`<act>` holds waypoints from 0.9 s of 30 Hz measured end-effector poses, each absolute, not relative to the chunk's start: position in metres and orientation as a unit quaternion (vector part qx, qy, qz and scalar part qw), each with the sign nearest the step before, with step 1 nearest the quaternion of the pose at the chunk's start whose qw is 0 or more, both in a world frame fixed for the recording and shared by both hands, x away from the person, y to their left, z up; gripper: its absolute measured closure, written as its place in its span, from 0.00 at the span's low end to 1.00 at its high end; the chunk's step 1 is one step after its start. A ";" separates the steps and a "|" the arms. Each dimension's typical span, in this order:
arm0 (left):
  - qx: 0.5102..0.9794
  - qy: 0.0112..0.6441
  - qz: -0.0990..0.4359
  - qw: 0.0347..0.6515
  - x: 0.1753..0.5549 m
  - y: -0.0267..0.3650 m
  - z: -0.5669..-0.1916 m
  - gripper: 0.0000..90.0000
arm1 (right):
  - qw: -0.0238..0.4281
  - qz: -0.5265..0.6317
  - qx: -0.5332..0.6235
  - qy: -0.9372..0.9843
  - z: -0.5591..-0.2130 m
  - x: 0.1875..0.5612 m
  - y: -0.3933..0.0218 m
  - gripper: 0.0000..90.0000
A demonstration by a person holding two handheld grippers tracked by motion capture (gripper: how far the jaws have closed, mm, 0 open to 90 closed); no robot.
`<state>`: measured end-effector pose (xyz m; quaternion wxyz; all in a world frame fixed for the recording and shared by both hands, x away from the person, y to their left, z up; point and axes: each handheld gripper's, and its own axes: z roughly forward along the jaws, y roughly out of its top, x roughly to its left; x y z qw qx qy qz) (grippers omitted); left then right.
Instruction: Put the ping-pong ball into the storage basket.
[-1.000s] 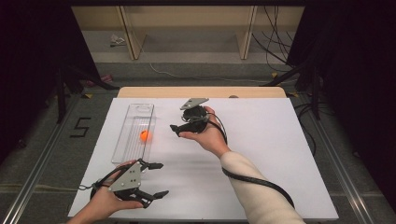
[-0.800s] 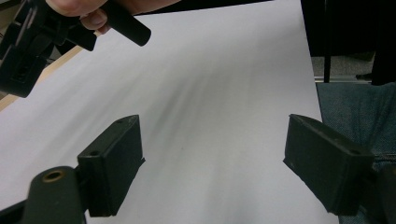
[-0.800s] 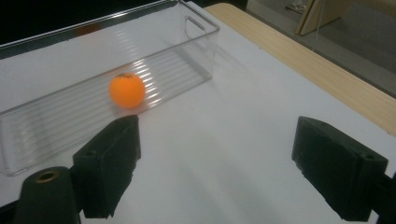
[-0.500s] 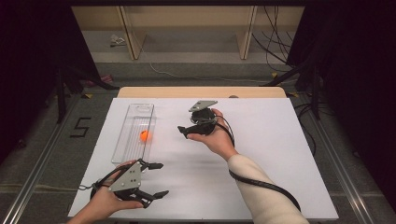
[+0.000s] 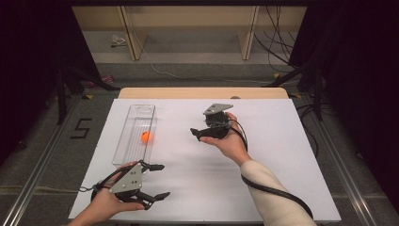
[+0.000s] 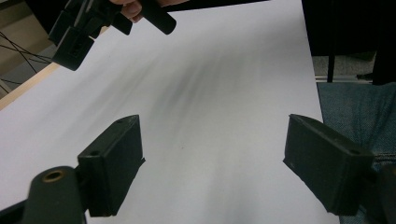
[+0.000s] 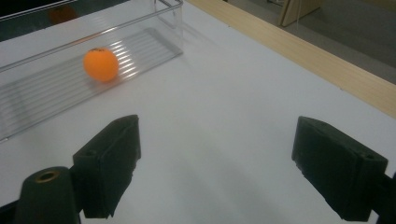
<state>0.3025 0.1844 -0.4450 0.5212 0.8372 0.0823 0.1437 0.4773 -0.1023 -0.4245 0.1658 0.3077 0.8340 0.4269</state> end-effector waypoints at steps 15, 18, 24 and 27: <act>0.837 0.083 0.144 0.521 0.303 0.185 -0.445 0.21 | 0.169 0.429 0.329 0.824 -0.431 0.471 -0.128 0.18; 0.837 0.084 0.145 0.521 0.303 0.185 -0.445 0.21 | 0.170 0.430 0.332 0.822 -0.432 0.470 -0.133 0.18; 0.837 0.084 0.145 0.521 0.303 0.185 -0.445 0.21 | 0.173 0.431 0.343 0.817 -0.433 0.468 -0.146 0.18; 0.836 0.085 0.145 0.521 0.303 0.185 -0.445 0.21 | 0.175 0.432 0.345 0.815 -0.434 0.466 -0.151 0.18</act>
